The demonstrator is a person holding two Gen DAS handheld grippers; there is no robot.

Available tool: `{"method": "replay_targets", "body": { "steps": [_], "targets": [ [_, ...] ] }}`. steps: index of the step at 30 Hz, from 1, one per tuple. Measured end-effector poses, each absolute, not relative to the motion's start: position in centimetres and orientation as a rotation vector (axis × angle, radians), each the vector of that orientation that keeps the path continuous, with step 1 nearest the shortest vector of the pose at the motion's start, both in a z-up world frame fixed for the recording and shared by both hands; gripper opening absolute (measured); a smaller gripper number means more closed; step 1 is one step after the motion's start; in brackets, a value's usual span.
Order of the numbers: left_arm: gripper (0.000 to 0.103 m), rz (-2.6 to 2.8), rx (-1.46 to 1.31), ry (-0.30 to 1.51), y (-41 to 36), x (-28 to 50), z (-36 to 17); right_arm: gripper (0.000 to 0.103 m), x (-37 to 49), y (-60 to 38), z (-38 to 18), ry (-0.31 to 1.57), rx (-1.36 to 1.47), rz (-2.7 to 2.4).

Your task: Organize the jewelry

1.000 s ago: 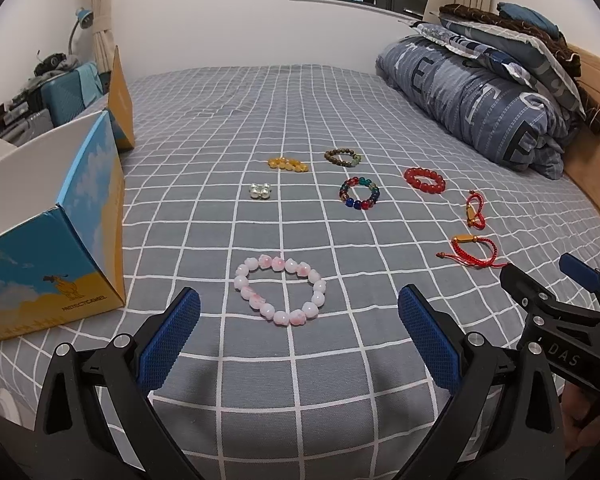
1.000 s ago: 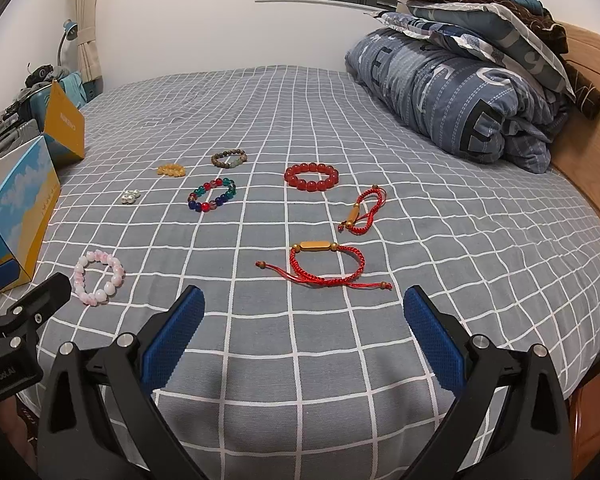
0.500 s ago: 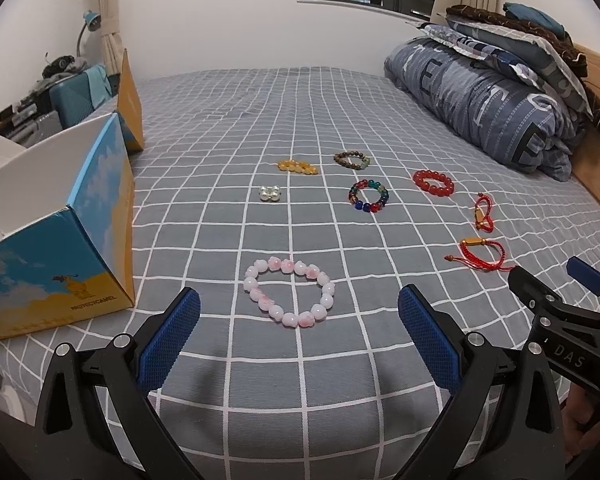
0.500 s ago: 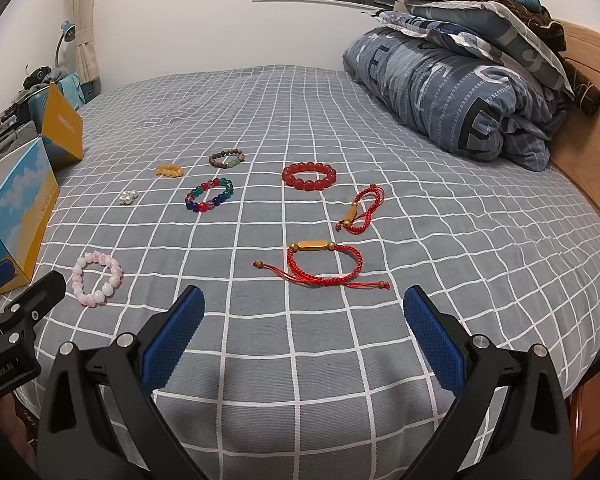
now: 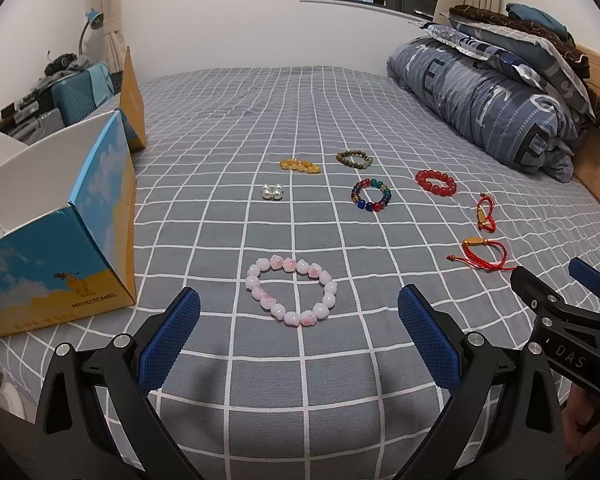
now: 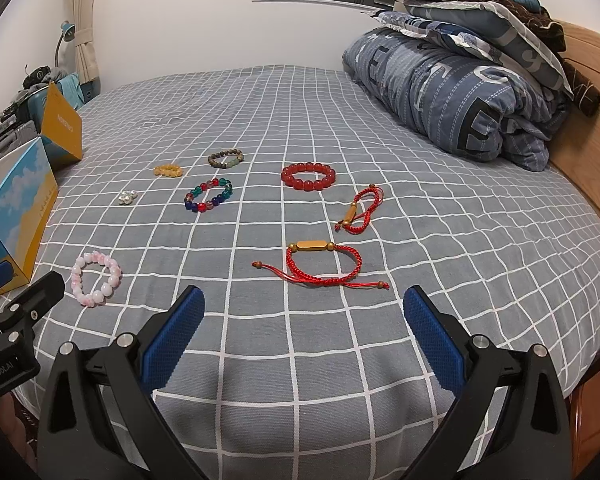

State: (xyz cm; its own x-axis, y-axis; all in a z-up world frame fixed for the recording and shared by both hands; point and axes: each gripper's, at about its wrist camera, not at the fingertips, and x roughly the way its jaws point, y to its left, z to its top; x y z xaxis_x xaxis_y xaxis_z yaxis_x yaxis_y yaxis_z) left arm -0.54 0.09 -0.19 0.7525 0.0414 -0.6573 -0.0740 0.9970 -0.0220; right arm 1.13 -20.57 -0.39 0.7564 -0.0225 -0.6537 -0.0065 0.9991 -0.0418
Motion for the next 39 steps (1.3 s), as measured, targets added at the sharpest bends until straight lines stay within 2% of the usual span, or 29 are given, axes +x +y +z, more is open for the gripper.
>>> {"method": "replay_targets", "body": {
  "steps": [4, 10, 15, 24, 31, 39],
  "targets": [
    [0.097, 0.066, -0.051, 0.722, 0.2, -0.4, -0.1, 0.096, 1.2, -20.6, -0.2, 0.713, -0.044, -0.011],
    [0.097, 0.084, -0.059, 0.727, 0.8, 1.0, 2.5, 0.096, 2.8, -21.8, 3.6, 0.683, -0.022, -0.028],
    [0.097, 0.097, -0.061, 0.775, 1.3, 3.7, 3.5, 0.096, 6.2, -22.1, 5.1, 0.733, -0.057, -0.055],
    [0.097, 0.073, -0.067, 0.919, 1.7, 8.0, -0.4, 0.096, 11.5, -21.5, -0.2, 0.901, -0.099, -0.057],
    [0.097, 0.064, -0.080, 0.968, 2.0, 8.6, -4.3, 0.096, 12.9, -21.6, -4.6, 0.959, -0.102, -0.051],
    [0.097, 0.045, -0.088, 1.007, 2.0, 9.1, -6.2, 0.096, 13.7, -21.5, -6.6, 1.000, -0.099, -0.063]
  ]
}}
